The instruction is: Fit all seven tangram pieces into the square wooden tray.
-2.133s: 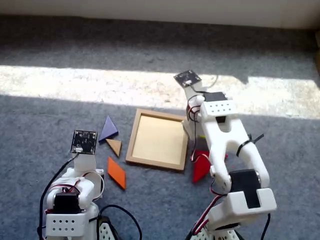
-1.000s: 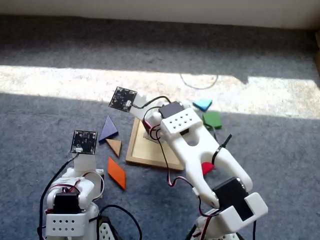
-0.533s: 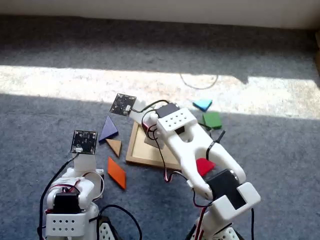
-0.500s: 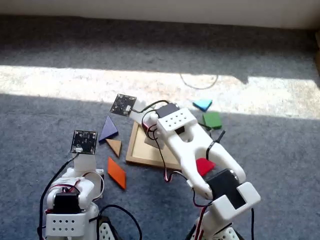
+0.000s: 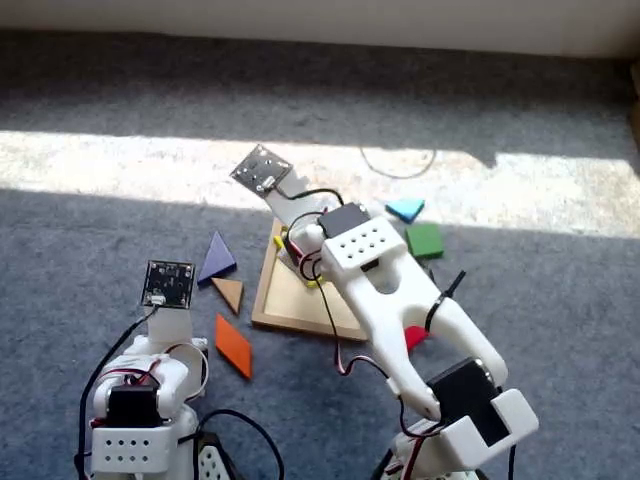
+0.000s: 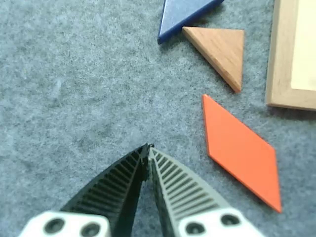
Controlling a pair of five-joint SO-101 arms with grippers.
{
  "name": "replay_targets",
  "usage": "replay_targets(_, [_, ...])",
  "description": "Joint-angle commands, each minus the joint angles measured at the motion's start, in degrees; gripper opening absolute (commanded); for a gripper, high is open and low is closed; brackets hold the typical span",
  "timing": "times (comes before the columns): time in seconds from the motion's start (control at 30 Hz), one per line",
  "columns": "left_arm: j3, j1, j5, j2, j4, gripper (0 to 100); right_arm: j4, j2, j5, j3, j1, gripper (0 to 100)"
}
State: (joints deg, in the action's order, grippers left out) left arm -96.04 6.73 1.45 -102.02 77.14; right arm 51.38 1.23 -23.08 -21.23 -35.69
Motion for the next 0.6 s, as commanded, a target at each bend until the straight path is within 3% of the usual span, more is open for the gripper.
replay_targets(0.0, [-1.1,0.7,-0.4,-2.2,0.2,1,-4.8,0.7,4.2,-1.4,0.1,1.1])
replay_targets(0.23, [-1.1,0.7,-0.4,-2.2,0.2,1,-5.6,-9.4,4.4,-1.5,1.5,0.9])
replay_targets(0.57, [-1.1,0.7,-0.4,-2.2,0.2,1,-5.7,-10.5,3.7,-1.4,7.3,0.9])
